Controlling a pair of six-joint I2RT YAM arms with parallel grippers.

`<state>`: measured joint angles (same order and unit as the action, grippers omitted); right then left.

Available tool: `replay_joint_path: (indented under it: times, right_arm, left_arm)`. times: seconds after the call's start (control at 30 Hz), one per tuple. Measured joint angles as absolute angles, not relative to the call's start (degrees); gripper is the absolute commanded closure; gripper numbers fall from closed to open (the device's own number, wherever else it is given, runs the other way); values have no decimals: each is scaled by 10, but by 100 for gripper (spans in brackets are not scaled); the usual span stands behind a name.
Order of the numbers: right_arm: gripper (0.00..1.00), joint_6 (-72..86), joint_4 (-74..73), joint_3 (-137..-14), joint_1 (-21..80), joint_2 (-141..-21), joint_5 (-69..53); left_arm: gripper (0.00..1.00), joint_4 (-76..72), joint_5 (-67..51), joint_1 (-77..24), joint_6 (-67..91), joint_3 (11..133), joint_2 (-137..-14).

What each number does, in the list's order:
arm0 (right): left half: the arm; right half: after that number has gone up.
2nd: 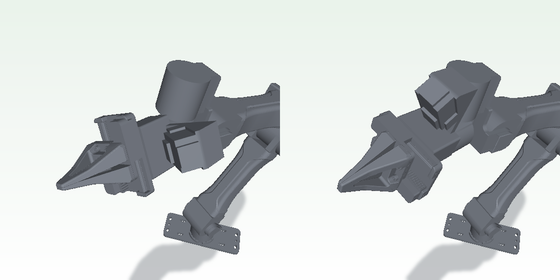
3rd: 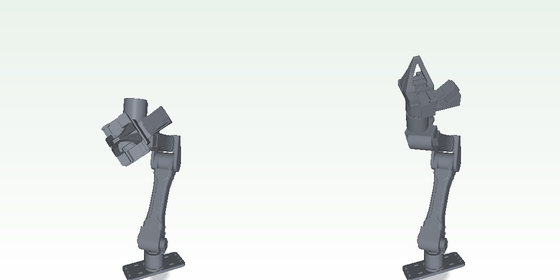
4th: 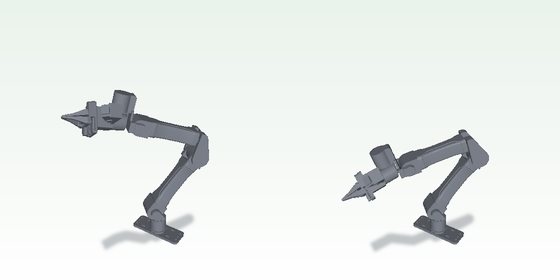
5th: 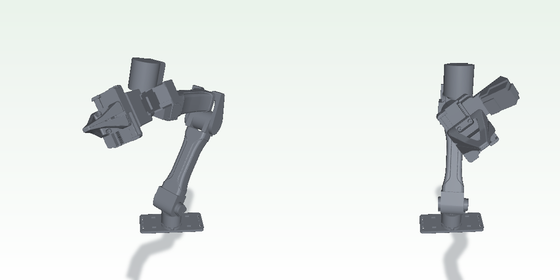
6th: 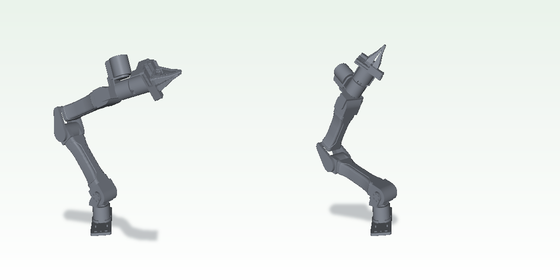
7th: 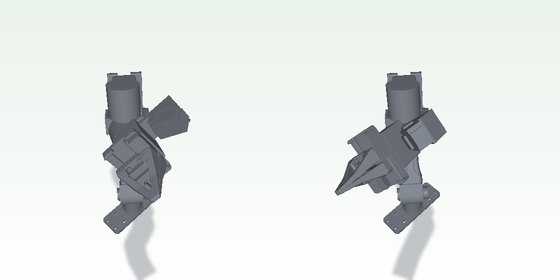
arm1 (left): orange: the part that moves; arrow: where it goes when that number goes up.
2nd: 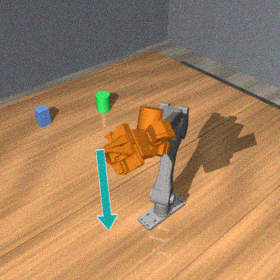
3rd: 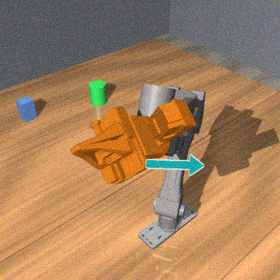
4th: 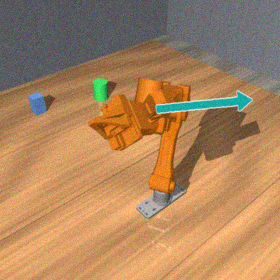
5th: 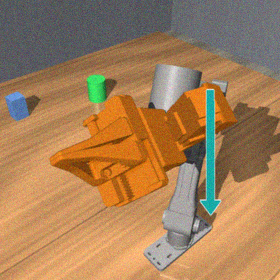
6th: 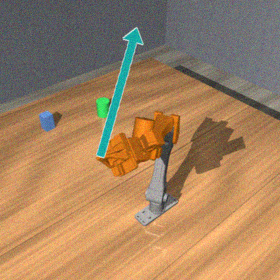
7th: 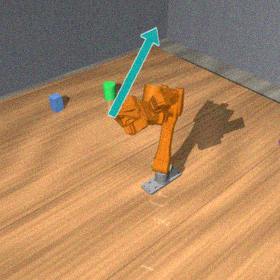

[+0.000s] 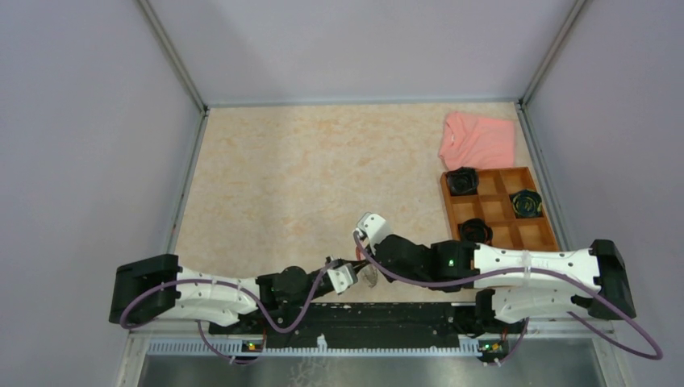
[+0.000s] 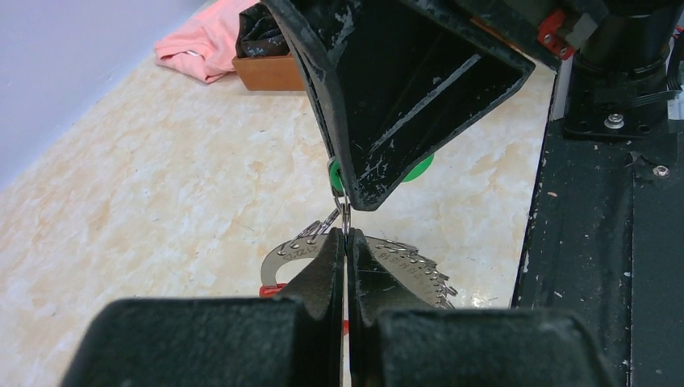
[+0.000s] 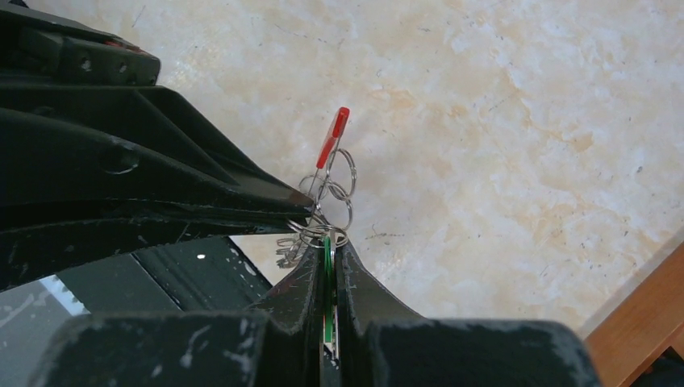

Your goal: Remove the keys from the keyring

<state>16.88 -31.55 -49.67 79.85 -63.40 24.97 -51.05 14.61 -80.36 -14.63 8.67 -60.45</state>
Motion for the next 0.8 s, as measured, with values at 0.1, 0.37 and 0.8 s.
replay_joint_path:
  times: [0.1, 0.37, 0.8]
  right_arm:
    - [100, 183, -323, -495, 784, -634, 248]
    - [100, 207, -314, -480, 747, -619, 211]
    - [100, 179, -310, -480, 738, -612, 207]
  left_arm:
    - [100, -514, 145, -804, -147, 87, -604]
    - [95, -541, 144, -802, -147, 75, -590]
    - [71, -562, 142, -804, -140, 70, -592]
